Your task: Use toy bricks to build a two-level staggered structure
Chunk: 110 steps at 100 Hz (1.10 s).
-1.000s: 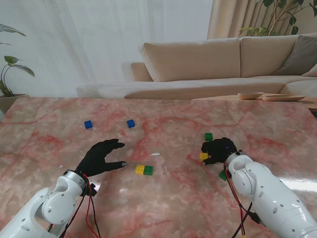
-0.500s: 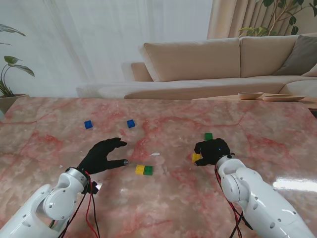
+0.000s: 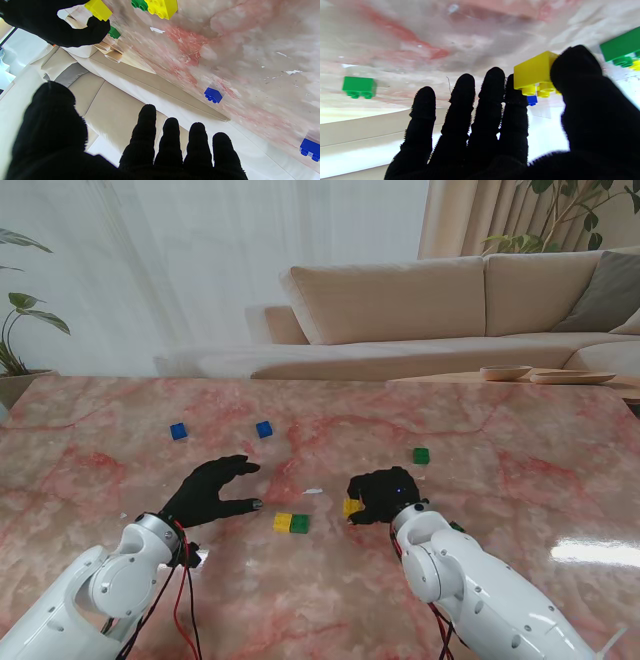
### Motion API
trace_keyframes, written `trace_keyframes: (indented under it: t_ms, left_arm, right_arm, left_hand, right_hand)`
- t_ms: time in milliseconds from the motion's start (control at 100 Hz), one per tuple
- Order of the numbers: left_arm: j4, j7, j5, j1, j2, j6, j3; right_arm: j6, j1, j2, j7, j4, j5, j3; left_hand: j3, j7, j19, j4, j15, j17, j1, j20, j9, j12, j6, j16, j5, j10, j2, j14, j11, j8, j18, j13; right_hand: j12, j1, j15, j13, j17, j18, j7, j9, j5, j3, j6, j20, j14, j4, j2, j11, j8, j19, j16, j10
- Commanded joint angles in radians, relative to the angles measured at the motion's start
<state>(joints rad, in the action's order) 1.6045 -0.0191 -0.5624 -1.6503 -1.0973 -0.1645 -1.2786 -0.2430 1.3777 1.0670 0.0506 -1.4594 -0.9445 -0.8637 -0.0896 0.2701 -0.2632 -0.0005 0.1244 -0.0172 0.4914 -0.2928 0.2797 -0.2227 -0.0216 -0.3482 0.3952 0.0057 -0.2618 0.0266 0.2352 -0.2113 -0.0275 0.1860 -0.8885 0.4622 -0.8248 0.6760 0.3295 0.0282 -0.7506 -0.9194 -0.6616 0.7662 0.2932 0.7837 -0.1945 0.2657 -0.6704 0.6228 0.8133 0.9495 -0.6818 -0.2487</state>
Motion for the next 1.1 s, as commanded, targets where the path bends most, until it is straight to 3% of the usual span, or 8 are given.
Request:
trace_keyframes:
  t_ms: [0, 390, 850, 890, 1090]
  left_arm:
    - [-0.003, 0.0, 0.0, -0.001, 0.0, 0.006, 0.003]
    - [-0.002, 0.002, -0.007, 0.0, 0.001, 0.003, 0.001]
    - [0.017, -0.009, -0.01, -0.016, 0.003, 0.008, -0.01]
    - [0.017, -0.01, -0.012, -0.015, 0.003, 0.007, -0.01]
    - [0.015, -0.008, -0.016, -0.014, 0.003, 0.008, -0.01]
  right_arm:
    - [-0.009, -0.005, 0.019, -0.002, 0.015, 0.008, 0.017]
    - [-0.031, -0.071, 0.046, 0.07, 0.089, 0.056, 0.153]
    - [-0.059, -0.097, 0.066, 0.117, 0.133, 0.078, 0.233]
    - [-0.059, -0.098, 0.067, 0.116, 0.135, 0.081, 0.235]
    - [-0.067, -0.095, 0.066, 0.106, 0.124, 0.084, 0.236]
  left_hand:
    - [-0.019, -0.016, 0.037, 0.021, -0.027, -0.004, -0.009, -0.008, -0.02, 0.01, -0.011, 0.013, 0.009, 0.001, 0.035, -0.045, -0.012, -0.005, -0.041, -0.03]
    - [-0.021, -0.018, 0.043, 0.022, -0.028, -0.004, -0.013, -0.007, -0.019, 0.011, -0.01, 0.014, 0.009, 0.0, 0.038, -0.048, -0.013, -0.004, -0.043, -0.03]
    - [-0.031, -0.024, 0.048, 0.024, -0.027, -0.005, -0.01, -0.009, -0.008, 0.01, -0.024, 0.015, 0.014, -0.003, 0.039, -0.048, -0.012, 0.002, -0.039, -0.024]
    - [-0.032, -0.025, 0.049, 0.024, -0.027, -0.005, -0.011, -0.009, -0.009, 0.01, -0.022, 0.015, 0.014, -0.003, 0.039, -0.048, -0.012, 0.002, -0.039, -0.024]
    - [-0.037, -0.025, 0.052, 0.023, -0.028, -0.005, -0.011, -0.009, -0.009, 0.01, -0.022, 0.015, 0.015, -0.003, 0.037, -0.047, -0.012, 0.003, -0.038, -0.026]
  right_hand:
    - [-0.02, 0.024, 0.005, 0.025, -0.005, -0.015, -0.063, -0.014, -0.085, 0.094, 0.085, 0.024, 0.008, 0.019, 0.036, -0.003, 0.016, 0.029, -0.022, 0.001]
    - [-0.005, 0.016, 0.005, 0.012, -0.013, -0.016, -0.06, 0.006, -0.06, 0.069, 0.067, 0.029, 0.01, 0.014, 0.044, -0.002, 0.012, 0.024, -0.028, 0.006]
    - [0.034, 0.013, 0.002, -0.001, -0.018, -0.016, -0.046, 0.027, -0.044, 0.035, 0.041, 0.035, 0.009, 0.002, 0.058, 0.006, 0.002, 0.027, -0.031, 0.009]
    - [0.072, 0.01, 0.003, -0.009, -0.021, -0.015, -0.016, 0.042, -0.038, 0.023, 0.023, 0.037, 0.01, -0.011, 0.065, 0.02, 0.015, 0.025, -0.029, 0.013]
    - [0.087, -0.015, 0.006, -0.036, -0.033, -0.013, 0.049, 0.079, -0.027, 0.007, -0.017, 0.04, 0.013, -0.036, 0.079, 0.025, 0.035, 0.021, -0.027, 0.019]
